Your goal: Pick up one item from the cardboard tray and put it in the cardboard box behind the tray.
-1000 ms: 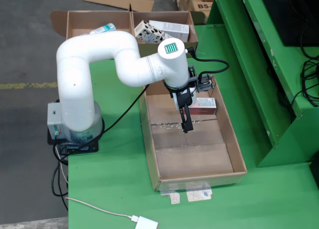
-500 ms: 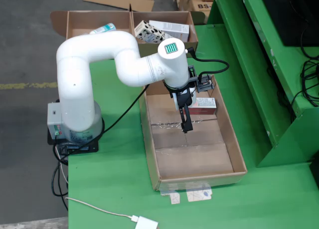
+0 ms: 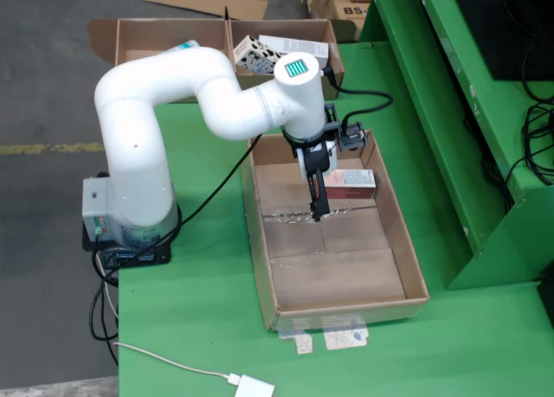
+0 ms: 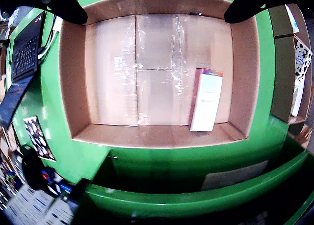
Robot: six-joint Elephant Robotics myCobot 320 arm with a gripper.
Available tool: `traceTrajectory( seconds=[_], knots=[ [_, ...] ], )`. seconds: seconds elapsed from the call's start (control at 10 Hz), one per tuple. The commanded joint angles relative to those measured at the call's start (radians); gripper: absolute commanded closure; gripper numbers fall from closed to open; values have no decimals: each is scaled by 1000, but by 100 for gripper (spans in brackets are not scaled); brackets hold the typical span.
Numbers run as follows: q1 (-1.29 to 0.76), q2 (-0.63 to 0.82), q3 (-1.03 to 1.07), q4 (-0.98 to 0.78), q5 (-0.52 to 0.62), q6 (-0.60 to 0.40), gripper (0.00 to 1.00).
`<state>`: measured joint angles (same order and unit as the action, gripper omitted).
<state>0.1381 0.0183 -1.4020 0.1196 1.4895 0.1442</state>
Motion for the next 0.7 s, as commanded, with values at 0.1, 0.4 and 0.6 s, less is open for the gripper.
traceTrajectory(
  seconds=[0.1, 0.4, 0.6],
  knots=[
    [160, 50, 0, 5, -27, 64, 0],
    [454, 1, 62, -37, -107, 308, 0],
    [515, -85, 146, -39, -117, 355, 0]
  ],
)
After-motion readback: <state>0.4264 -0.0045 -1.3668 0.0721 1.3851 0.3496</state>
